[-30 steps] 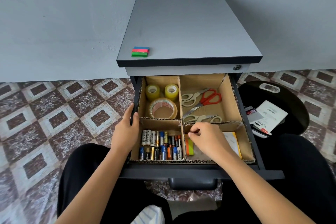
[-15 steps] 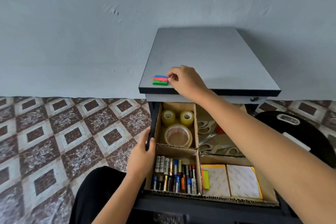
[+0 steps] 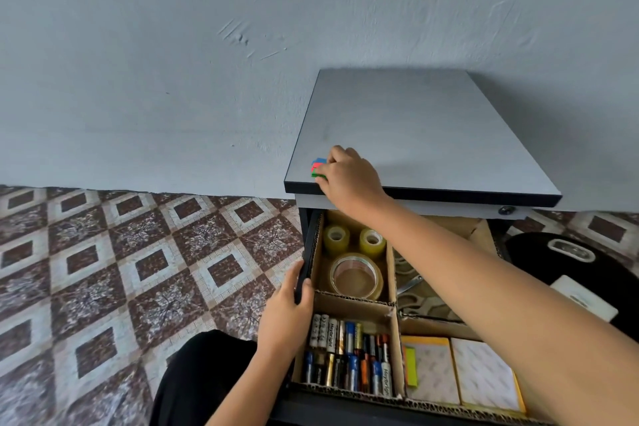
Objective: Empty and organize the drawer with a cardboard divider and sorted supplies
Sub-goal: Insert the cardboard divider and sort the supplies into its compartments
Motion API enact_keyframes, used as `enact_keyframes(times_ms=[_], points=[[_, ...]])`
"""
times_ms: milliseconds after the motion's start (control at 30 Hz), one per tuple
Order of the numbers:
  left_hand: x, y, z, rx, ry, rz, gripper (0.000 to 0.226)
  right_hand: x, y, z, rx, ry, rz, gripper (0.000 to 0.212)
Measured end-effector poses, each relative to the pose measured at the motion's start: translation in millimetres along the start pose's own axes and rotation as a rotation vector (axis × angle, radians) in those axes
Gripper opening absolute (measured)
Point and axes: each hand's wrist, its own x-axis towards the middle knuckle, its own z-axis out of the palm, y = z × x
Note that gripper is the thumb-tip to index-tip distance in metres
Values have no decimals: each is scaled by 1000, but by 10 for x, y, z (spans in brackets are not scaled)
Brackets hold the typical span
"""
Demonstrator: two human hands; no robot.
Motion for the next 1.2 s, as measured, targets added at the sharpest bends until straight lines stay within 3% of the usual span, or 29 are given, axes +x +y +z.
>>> enact_keyframes(times_ms=[700, 1200], points=[[25, -26, 20, -2, 12, 17, 43, -109, 135, 12, 17, -10, -129, 33], [-1, 1, 13, 5, 6, -2, 43, -152, 210, 22, -8, 164, -258, 12]])
